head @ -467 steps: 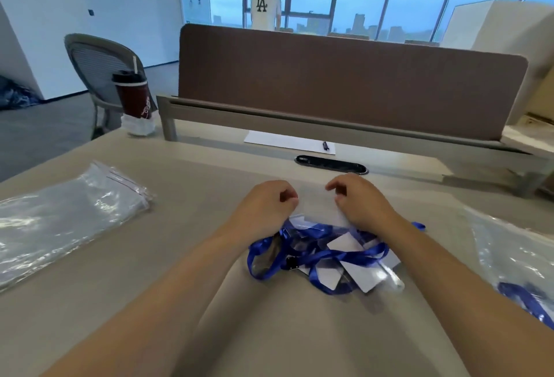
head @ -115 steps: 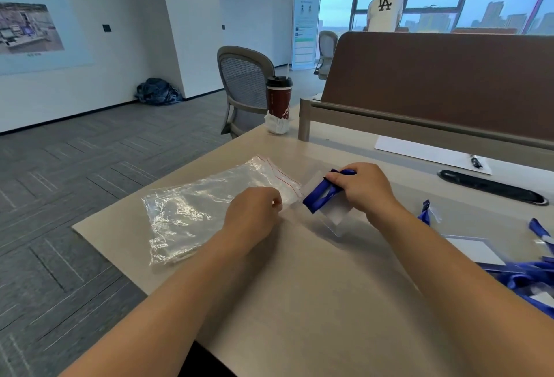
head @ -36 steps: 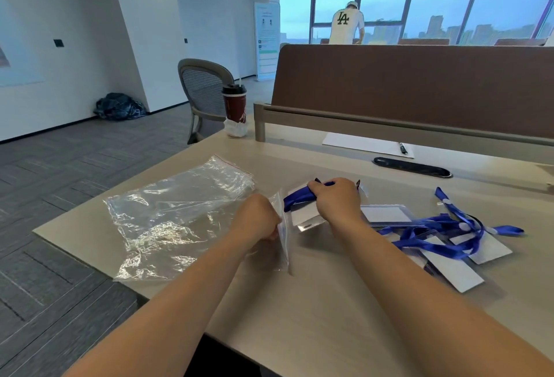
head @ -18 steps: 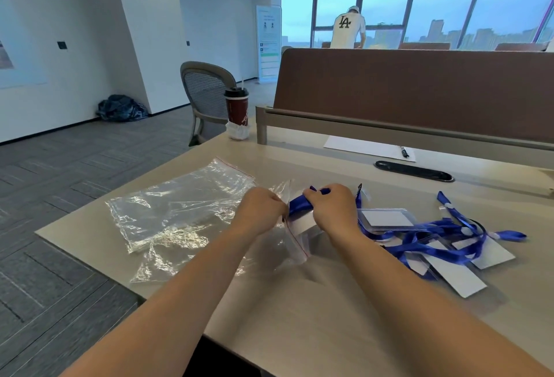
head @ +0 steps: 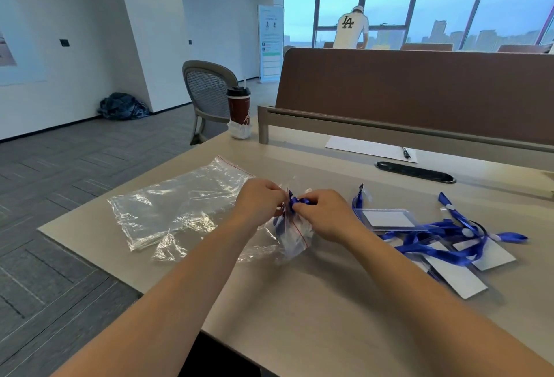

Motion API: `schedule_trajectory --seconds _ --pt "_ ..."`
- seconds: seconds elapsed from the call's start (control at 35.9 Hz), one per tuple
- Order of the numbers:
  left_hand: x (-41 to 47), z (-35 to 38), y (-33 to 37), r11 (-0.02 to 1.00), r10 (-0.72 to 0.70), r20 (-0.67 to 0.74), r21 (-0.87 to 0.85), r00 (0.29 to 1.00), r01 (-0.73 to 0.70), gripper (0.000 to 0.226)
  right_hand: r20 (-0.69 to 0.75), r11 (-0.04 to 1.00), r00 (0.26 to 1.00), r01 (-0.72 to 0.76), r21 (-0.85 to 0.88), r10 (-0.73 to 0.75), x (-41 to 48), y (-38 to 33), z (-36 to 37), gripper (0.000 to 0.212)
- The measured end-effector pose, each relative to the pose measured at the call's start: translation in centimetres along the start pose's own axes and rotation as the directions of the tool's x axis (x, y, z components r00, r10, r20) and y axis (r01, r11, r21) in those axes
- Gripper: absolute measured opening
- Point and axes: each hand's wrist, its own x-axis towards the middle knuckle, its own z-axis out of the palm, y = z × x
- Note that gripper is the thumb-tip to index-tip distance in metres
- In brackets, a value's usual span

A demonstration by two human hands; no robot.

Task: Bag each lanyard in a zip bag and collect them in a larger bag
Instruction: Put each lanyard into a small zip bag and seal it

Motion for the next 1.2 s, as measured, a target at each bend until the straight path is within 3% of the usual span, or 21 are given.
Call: schedule_trajectory --seconds 0.25,0.5,0.75,0.86,0.95,1.0,1.11,1.2 --pt "-0.4 -0.2 0.0 1.0 0.017 0.013 -0.01 1.0 -0.017 0.008 0.092 0.997 0.994 0.063 -0.055 -0.057 -0.6 -0.2 -0.9 0.039" --pt "-0.6 -1.1 1.0 0.995 0.053 0.056 0.08 0.997 -0.058 0.009 0.023 0.985 0.994 0.111 -0.128 -0.109 -0.3 -0.4 -0.5 0.013" --pt "-0.9 -1.8 0.9 0.992 0.05 0.059 0.114 0.997 -0.057 0.009 0.128 0.948 0.983 0.161 -0.273 -0.13 -0.8 -1.1 -0.7 0.022" --pt "-0.9 -2.1 1.3 0.993 0.028 0.074 0.115 0.997 -0.036 0.008 0.073 0.95 0.988 0.153 -0.272 -0.139 -0.6 -0.9 -1.4 0.02" --pt "-1.0 -2.3 1.6 0.99 0.013 0.099 0.141 0.995 -0.027 0.008 -0.071 0.957 0.986 0.128 -0.262 -0.151 -0.1 -0.7 -1.7 0.015" --pt "-1.2 -2.3 1.7 0.986 0.009 0.12 0.166 0.993 -0.029 0.01 -0.134 0.967 0.983 0.088 -0.24 -0.123 0.2 -0.8 -1.7 0.021" --pt "-1.7 -2.3 1.9 0.98 0.013 0.153 0.195 0.988 -0.044 0.012 -0.1 0.983 0.995 -0.031 -0.182 0.013 0.9 -0.7 -1.4 0.042" --pt "-1.8 -2.3 1.9 0.973 0.016 0.186 0.222 0.983 -0.057 0.01 -0.099 0.989 0.995 -0.014 -0.146 -0.001 1.4 -0.5 -1.1 0.053"
